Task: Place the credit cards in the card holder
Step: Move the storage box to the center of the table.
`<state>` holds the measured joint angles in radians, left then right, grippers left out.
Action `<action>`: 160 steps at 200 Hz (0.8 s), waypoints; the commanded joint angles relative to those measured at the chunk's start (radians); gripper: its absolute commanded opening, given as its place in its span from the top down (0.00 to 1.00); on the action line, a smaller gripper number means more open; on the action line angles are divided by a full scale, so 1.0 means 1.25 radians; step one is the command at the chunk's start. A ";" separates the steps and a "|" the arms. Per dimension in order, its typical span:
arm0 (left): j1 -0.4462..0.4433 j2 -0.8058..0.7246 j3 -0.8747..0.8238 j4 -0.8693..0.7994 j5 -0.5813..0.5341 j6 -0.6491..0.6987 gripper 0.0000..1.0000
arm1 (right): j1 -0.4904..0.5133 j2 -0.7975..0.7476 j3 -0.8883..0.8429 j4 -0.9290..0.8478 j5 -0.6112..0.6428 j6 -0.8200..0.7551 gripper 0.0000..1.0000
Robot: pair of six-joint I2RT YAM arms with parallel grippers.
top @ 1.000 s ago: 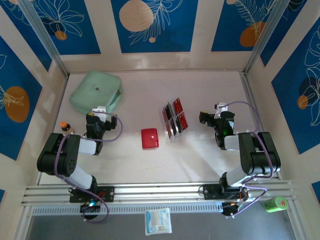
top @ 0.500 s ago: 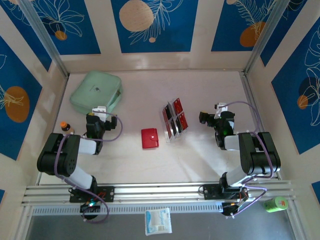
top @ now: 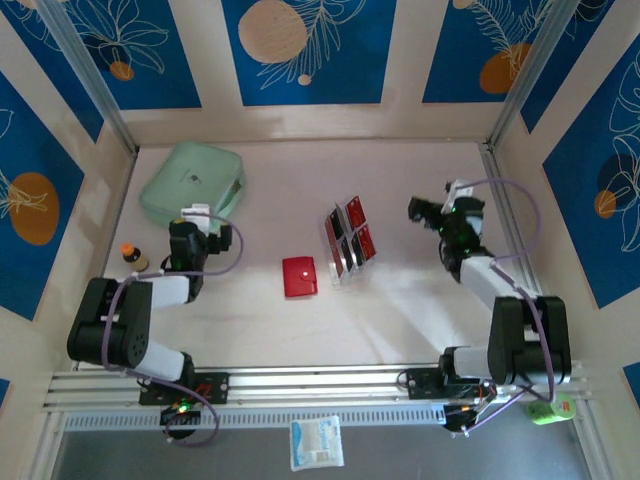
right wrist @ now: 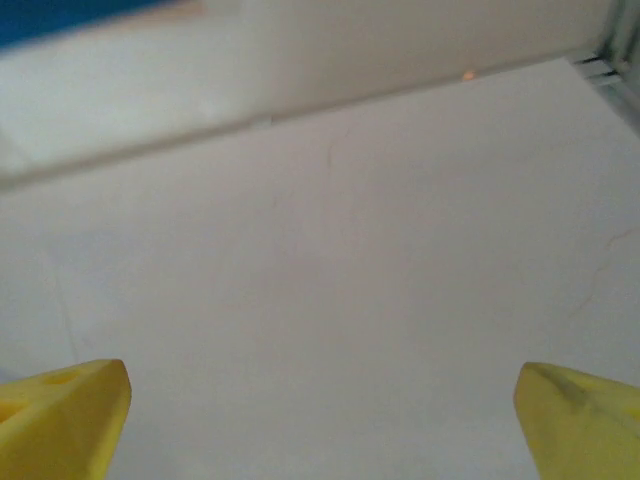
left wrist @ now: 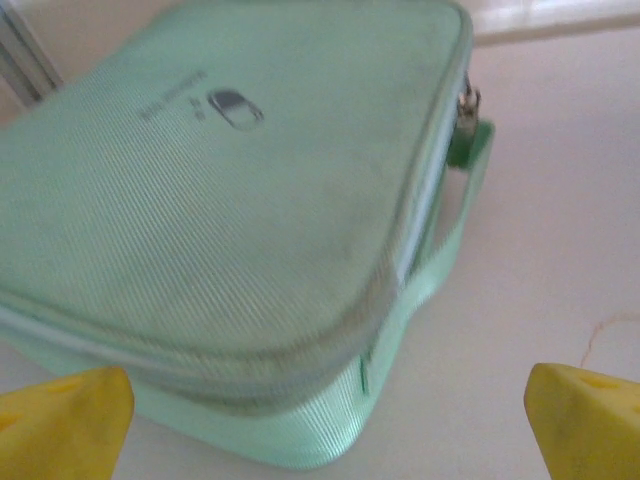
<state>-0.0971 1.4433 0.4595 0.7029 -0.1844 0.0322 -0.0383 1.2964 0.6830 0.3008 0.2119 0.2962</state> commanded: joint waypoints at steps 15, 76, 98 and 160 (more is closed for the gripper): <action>0.009 -0.109 0.072 -0.195 -0.036 -0.041 0.00 | -0.105 -0.033 0.182 -0.415 -0.107 0.221 0.01; -0.004 -0.252 0.214 -0.547 0.082 -0.230 0.00 | 0.073 -0.233 0.131 -0.563 -0.279 0.143 0.05; -0.016 -0.286 0.217 -0.608 0.130 -0.295 0.00 | 0.235 -0.286 0.100 -0.653 -0.222 0.155 0.08; -0.056 -0.292 0.198 -0.652 0.148 -0.347 0.00 | 0.660 -0.309 -0.011 -0.654 -0.111 0.365 0.13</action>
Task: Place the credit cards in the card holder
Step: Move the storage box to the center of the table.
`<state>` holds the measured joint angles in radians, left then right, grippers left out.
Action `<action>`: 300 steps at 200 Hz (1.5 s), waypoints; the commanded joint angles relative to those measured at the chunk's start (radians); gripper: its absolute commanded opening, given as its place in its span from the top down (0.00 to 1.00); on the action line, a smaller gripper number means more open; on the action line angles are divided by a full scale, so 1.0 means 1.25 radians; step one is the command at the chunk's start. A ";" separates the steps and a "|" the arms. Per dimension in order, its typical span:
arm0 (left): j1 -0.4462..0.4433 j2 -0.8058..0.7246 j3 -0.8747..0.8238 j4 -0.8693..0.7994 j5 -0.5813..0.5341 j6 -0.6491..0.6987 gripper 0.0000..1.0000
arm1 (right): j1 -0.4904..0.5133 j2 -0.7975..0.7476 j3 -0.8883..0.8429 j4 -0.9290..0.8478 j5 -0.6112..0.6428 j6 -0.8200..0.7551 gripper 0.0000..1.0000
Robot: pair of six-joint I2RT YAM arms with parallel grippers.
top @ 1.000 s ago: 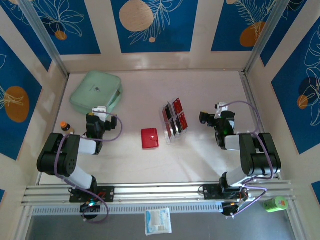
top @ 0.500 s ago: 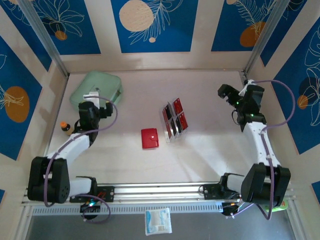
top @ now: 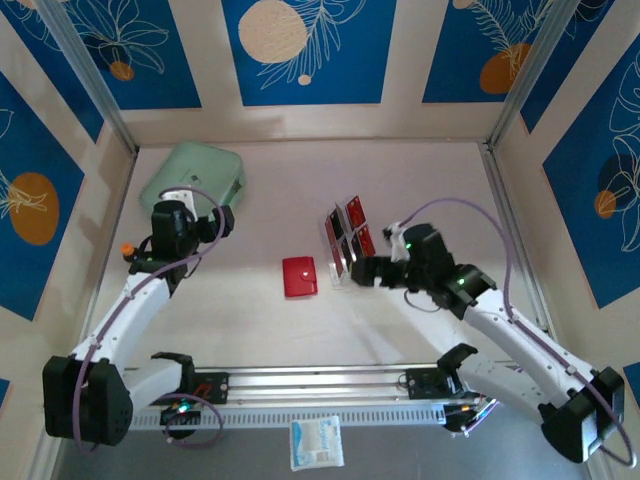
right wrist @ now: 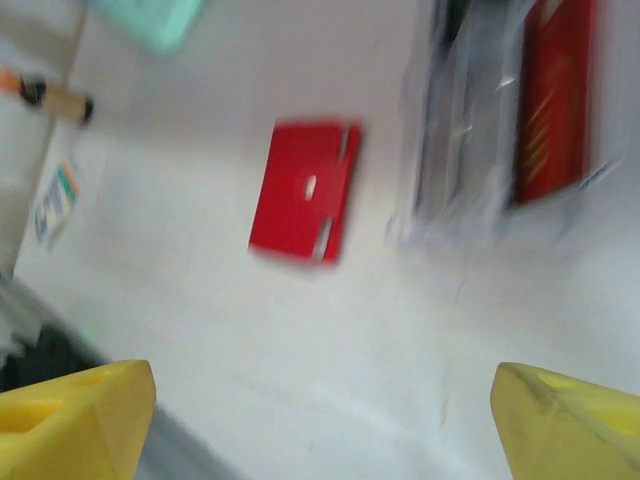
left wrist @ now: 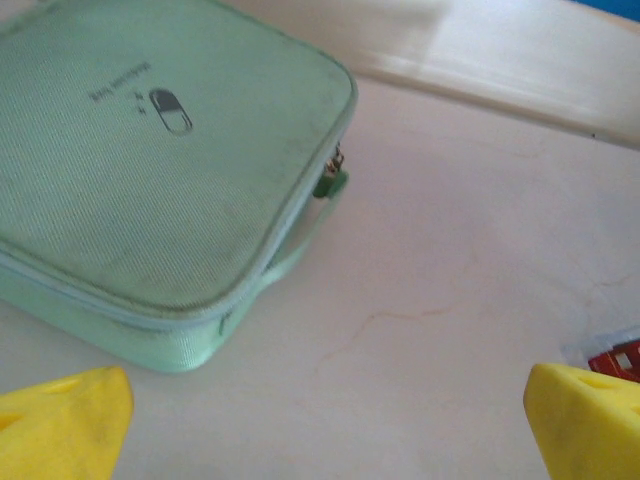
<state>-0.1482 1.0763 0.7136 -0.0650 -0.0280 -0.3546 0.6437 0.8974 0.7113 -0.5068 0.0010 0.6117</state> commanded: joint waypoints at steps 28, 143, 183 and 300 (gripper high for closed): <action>-0.027 0.029 0.000 -0.037 0.017 -0.042 0.00 | 0.211 0.107 -0.063 0.084 0.093 0.170 0.13; -0.066 0.065 0.019 -0.047 -0.011 -0.024 0.00 | 0.120 0.369 0.027 0.258 0.056 0.113 0.13; -0.073 0.070 0.033 -0.048 -0.012 -0.024 0.00 | 0.112 0.396 0.022 0.270 0.045 0.113 0.13; -0.101 0.076 0.064 -0.058 -0.014 -0.028 0.00 | 0.053 0.483 0.043 0.332 0.069 0.104 0.13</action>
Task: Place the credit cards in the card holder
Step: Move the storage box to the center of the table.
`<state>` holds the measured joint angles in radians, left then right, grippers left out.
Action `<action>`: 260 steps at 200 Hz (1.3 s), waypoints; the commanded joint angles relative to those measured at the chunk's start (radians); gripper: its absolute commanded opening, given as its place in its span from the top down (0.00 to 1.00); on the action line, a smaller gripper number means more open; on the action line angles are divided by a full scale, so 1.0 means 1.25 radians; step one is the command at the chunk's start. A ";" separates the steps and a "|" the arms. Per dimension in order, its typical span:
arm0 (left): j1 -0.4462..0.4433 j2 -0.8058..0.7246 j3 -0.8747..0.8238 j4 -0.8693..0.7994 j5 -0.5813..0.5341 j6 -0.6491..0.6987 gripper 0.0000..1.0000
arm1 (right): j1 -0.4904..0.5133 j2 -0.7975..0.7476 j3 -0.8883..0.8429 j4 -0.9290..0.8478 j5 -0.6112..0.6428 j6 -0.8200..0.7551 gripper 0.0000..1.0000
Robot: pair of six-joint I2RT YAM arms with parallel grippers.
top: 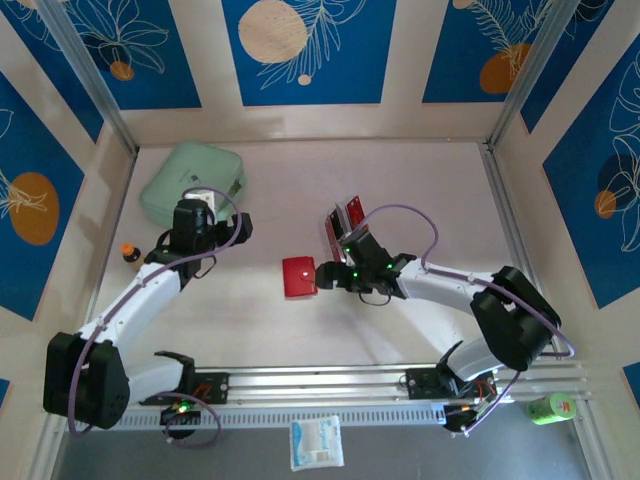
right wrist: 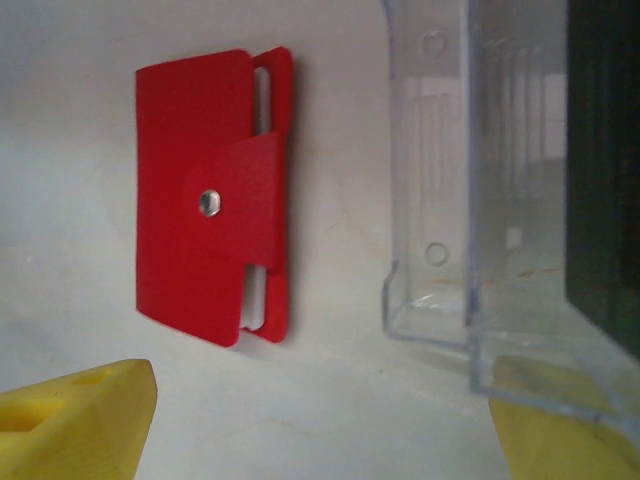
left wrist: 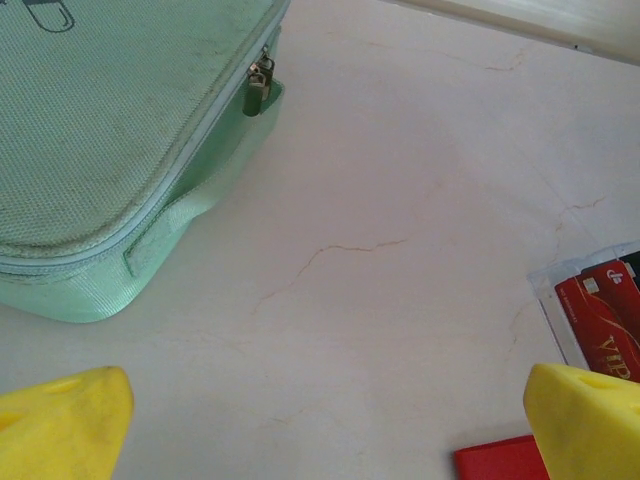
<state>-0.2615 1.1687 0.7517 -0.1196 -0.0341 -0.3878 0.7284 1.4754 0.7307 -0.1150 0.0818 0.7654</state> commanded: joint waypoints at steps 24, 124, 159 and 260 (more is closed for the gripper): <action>-0.014 -0.002 0.033 -0.017 -0.010 -0.003 0.00 | -0.032 0.041 0.041 0.027 0.002 -0.029 0.14; -0.021 -0.003 0.028 -0.021 -0.011 -0.008 0.00 | -0.131 0.165 0.195 0.026 -0.053 -0.098 0.14; -0.024 -0.008 0.025 -0.025 -0.006 -0.017 0.00 | -0.124 0.135 0.216 -0.019 -0.107 -0.113 0.16; -0.095 -0.048 -0.022 -0.049 0.018 -0.114 0.00 | -0.013 0.018 0.028 0.027 -0.203 0.099 0.39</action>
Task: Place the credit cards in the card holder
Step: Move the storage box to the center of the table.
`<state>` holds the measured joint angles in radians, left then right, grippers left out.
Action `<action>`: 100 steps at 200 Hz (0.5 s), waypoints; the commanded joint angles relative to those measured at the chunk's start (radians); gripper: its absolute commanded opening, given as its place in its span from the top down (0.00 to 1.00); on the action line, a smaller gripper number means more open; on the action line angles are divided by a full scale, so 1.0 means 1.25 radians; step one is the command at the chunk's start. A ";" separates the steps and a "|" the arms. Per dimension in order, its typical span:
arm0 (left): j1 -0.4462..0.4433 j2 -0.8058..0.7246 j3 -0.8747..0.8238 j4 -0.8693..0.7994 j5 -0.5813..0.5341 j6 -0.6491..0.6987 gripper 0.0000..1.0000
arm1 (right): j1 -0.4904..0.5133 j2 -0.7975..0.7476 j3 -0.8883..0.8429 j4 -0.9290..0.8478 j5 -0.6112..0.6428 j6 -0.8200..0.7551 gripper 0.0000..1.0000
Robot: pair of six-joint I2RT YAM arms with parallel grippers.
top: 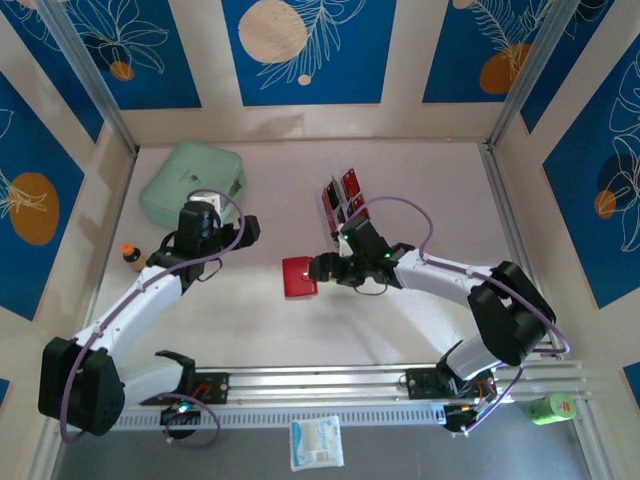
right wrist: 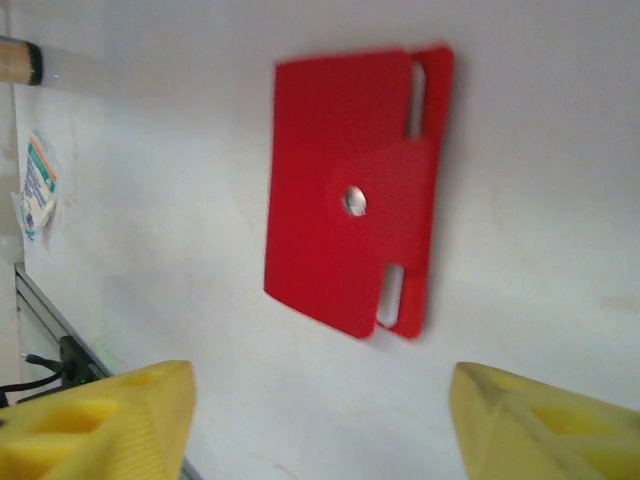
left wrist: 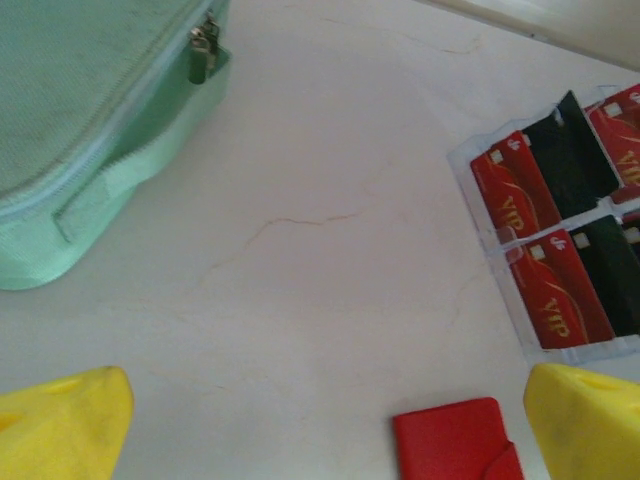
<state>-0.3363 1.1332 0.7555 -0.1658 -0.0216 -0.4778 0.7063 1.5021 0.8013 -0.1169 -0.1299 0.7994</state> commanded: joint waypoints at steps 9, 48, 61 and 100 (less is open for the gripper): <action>-0.053 -0.021 -0.033 -0.009 0.000 -0.047 0.00 | 0.003 0.004 -0.032 0.035 -0.034 0.078 0.44; -0.102 -0.004 -0.052 -0.002 -0.029 -0.049 0.00 | -0.001 0.041 -0.025 0.068 -0.052 0.087 0.57; -0.109 0.005 -0.051 -0.003 -0.032 -0.048 0.00 | -0.004 0.052 -0.023 0.080 -0.058 0.089 0.58; -0.125 0.026 -0.052 -0.003 -0.044 -0.044 0.00 | -0.018 0.088 -0.019 0.116 -0.074 0.104 0.61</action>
<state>-0.4755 1.1507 0.6960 -0.1658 -0.0483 -0.5262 0.6979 1.5837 0.7654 -0.0170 -0.1837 0.9028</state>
